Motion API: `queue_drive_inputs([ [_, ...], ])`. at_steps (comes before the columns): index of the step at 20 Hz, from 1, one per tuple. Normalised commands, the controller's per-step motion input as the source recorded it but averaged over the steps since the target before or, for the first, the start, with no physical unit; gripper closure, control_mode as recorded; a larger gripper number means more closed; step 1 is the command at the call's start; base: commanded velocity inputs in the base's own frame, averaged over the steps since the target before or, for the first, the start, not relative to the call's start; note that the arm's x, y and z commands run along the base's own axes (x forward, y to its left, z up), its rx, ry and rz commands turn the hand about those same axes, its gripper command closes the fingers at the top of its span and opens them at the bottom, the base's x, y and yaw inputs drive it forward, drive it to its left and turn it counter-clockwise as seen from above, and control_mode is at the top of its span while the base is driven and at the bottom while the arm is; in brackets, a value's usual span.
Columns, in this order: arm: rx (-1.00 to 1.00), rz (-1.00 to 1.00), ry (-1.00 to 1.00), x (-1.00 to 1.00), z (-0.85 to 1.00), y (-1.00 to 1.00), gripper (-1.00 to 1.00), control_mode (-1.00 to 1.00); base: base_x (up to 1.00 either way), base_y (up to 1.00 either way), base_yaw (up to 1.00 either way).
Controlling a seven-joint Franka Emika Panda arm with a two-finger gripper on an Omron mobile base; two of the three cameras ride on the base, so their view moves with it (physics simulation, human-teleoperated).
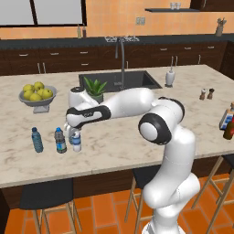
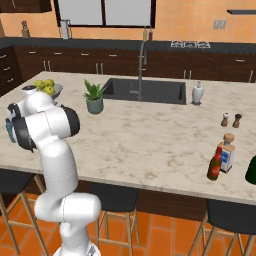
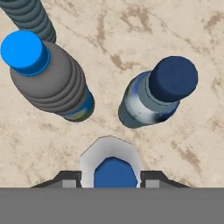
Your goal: Move the plastic bottles in the middle to the plastics group, and the glass bottles in the middle to the glass group.
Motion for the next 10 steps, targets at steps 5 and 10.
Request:
queue_drive_inputs([
  [5, 0.0, 0.0, -0.01, 0.0, 0.0, 0.0, -1.0, -1.0, 0.0, 0.0, 0.0],
  [10, 0.0, 0.0, 0.0, 0.0, 0.05, -0.01, -1.0, -1.0, 0.0, 0.0, 0.0],
])
